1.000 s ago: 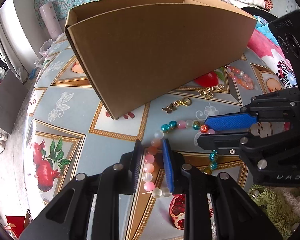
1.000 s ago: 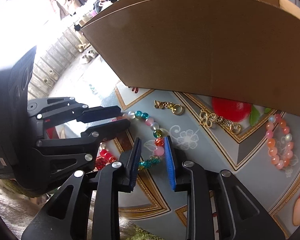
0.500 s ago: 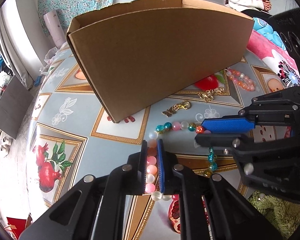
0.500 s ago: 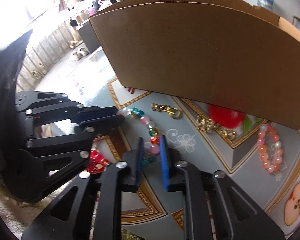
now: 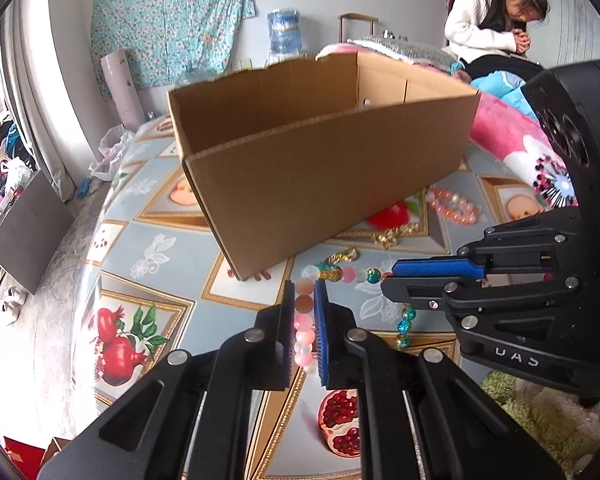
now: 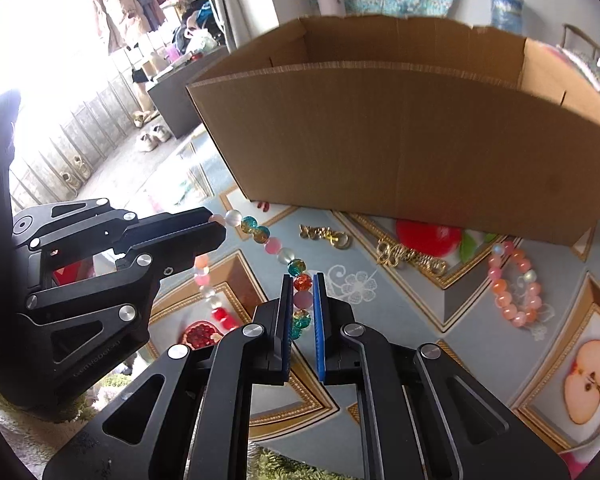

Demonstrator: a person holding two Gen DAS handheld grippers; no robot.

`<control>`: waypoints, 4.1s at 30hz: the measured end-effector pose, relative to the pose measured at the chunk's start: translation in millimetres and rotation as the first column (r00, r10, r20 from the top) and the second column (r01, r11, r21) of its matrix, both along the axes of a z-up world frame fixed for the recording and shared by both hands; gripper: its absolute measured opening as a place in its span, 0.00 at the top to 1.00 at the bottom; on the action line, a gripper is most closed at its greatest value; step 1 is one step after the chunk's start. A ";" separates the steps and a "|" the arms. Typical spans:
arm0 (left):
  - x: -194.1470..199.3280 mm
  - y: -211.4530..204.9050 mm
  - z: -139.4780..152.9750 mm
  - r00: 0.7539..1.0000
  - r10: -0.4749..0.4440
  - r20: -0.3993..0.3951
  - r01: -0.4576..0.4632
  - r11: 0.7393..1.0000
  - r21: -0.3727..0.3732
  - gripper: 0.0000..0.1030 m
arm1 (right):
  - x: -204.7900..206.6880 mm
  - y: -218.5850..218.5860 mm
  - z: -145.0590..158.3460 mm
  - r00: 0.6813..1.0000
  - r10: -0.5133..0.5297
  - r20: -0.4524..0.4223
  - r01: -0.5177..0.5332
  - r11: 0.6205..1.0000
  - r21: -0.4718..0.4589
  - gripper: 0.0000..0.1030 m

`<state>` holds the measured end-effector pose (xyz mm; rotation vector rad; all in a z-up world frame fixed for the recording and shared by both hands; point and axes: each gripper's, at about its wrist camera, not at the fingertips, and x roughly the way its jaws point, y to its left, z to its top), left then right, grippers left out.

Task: Organize jewelry
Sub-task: 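Lift the bead bracelet with both grippers and carry it over the box, then open both grippers to drop the bead bracelet into the box, then withdraw both grippers from the box back over the table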

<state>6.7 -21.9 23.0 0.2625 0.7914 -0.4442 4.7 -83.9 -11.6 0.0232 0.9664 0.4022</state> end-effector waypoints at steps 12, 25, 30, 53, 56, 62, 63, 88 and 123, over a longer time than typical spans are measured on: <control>-13.5 -2.5 82.9 0.983 -0.053 0.176 0.070 0.993 -0.093 0.91 | -41.1 -34.1 76.8 0.973 -0.041 0.227 0.032 0.999 0.041 0.93; 26.9 -18.1 166.3 0.909 -0.057 0.412 0.106 0.990 -0.098 0.91 | 24.1 -44.3 139.7 0.912 0.015 0.410 -0.014 1.000 -0.006 0.93; 72.8 -21.3 173.2 0.939 -0.055 0.339 0.095 0.990 -0.103 0.91 | 74.6 -56.9 141.2 0.954 0.030 0.300 -0.054 0.996 0.073 0.93; 192.5 -39.0 41.2 0.970 0.000 -0.242 0.024 0.995 0.099 0.82 | 192.9 -48.3 17.7 0.927 0.175 -0.331 -0.115 0.974 0.193 0.86; 192.2 -38.4 38.3 0.972 0.004 -0.236 0.024 0.993 0.118 0.73 | 197.7 -52.6 14.4 0.929 0.150 -0.339 -0.085 0.977 0.198 0.79; 183.9 -16.7 61.0 0.987 0.042 -0.157 -0.041 0.999 0.015 0.70 | 187.9 -69.1 33.1 0.958 0.117 -0.263 -0.059 0.974 0.217 0.69; 179.9 -11.0 67.5 0.990 0.056 -0.133 -0.057 0.998 -0.004 0.69 | 183.7 -73.1 39.7 0.965 0.112 -0.237 -0.058 0.973 0.222 0.66; 107.3 54.4 23.6 0.969 0.079 -0.232 -0.188 0.844 -0.501 0.35 | 78.9 -206.6 42.2 0.949 -0.297 -0.104 0.315 0.883 0.349 0.28; 105.5 56.0 38.9 0.978 0.200 -0.062 -0.208 0.893 -0.399 0.30 | 44.6 -202.3 70.3 0.928 -0.369 0.045 0.348 0.906 0.243 0.28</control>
